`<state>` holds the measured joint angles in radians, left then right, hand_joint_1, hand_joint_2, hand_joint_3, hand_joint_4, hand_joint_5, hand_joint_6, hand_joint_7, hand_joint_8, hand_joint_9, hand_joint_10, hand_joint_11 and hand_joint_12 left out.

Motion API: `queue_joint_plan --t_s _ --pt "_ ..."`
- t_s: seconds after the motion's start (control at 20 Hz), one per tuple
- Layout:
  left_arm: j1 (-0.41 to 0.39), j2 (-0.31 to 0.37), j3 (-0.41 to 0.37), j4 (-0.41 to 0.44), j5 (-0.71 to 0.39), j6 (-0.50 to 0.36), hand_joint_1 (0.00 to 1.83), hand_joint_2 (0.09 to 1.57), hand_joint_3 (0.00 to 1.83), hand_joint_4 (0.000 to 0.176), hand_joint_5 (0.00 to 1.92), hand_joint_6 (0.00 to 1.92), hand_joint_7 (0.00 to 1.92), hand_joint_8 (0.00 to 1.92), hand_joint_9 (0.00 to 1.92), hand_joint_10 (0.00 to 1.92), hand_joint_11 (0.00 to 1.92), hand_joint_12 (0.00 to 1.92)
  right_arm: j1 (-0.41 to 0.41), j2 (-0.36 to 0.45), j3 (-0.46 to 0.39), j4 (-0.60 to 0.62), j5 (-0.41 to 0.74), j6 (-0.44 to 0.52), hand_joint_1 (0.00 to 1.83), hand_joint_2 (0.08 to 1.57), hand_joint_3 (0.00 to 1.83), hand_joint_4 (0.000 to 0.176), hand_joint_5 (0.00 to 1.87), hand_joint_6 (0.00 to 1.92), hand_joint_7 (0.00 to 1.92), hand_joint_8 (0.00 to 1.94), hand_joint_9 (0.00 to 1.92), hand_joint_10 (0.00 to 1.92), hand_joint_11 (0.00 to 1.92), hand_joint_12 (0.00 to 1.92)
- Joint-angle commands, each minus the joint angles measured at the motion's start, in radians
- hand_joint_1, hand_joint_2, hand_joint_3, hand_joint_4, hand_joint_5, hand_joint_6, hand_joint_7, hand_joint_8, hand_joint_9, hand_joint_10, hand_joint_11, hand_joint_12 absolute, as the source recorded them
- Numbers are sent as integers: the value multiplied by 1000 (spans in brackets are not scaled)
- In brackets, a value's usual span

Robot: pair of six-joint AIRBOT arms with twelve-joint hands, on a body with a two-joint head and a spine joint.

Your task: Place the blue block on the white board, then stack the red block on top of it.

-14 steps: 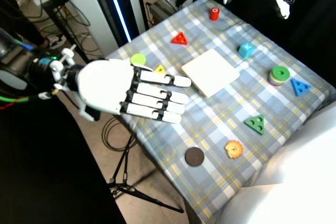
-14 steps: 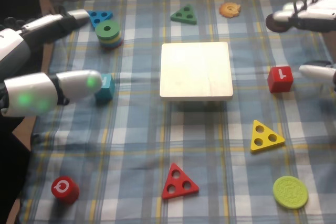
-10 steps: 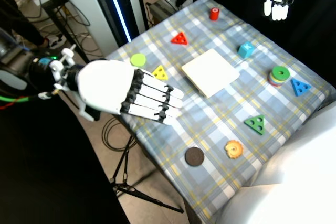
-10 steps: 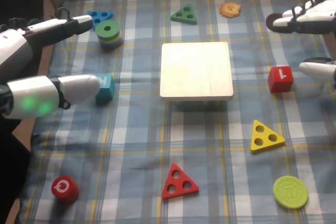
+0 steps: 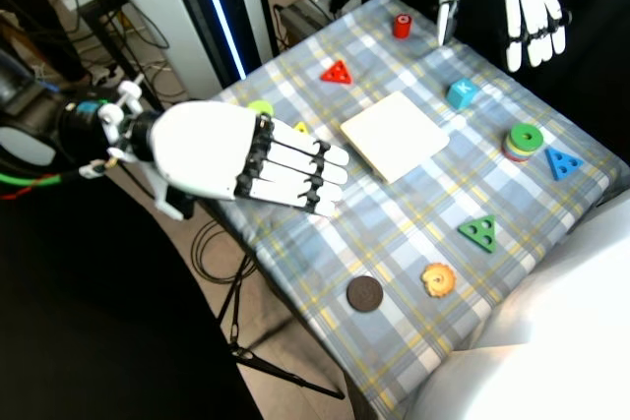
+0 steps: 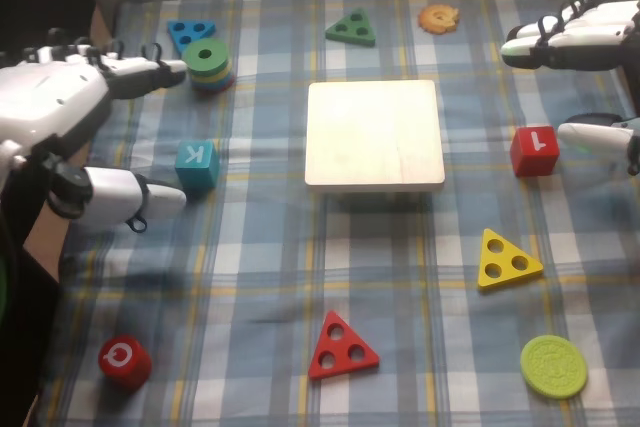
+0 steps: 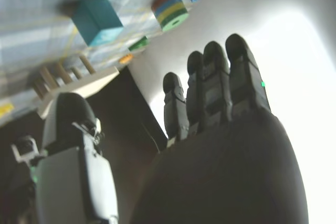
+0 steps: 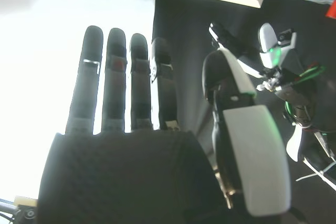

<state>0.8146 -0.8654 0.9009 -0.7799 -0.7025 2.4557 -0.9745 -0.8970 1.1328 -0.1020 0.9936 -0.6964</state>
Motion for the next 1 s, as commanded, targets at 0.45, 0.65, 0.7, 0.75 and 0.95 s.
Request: queue_joint_plan --t_s 0.45,0.65,0.7,0.75,0.95 --pt "-71 -85 118 -81 45 127 782 938 2 149 532 6 399 2 321 3 71 224 15 1 -2 2 117 21 581 1325 0 0 477 0 492 0 508 2 290 592" --pt "-82 -103 135 -92 62 129 906 975 3 125 696 13 469 4 391 6 133 240 15 1 -2 -11 114 28 541 1327 0 0 462 1 478 1 502 1 278 656" --pt "-85 -109 138 -94 63 129 913 984 5 130 723 15 483 6 395 4 130 237 15 0 -2 -11 114 28 543 1327 0 0 465 2 476 1 501 1 274 667" --pt "-86 -112 141 -95 65 129 931 998 3 124 767 10 514 5 411 3 137 244 15 0 -2 -11 114 28 550 1328 0 0 462 0 476 0 504 0 267 705" --pt "-89 -125 150 -105 68 129 1008 1097 1 167 953 769 622 8 495 5 178 271 15 0 -3 -12 112 28 532 1333 0 0 454 0 486 1 509 1 261 726"
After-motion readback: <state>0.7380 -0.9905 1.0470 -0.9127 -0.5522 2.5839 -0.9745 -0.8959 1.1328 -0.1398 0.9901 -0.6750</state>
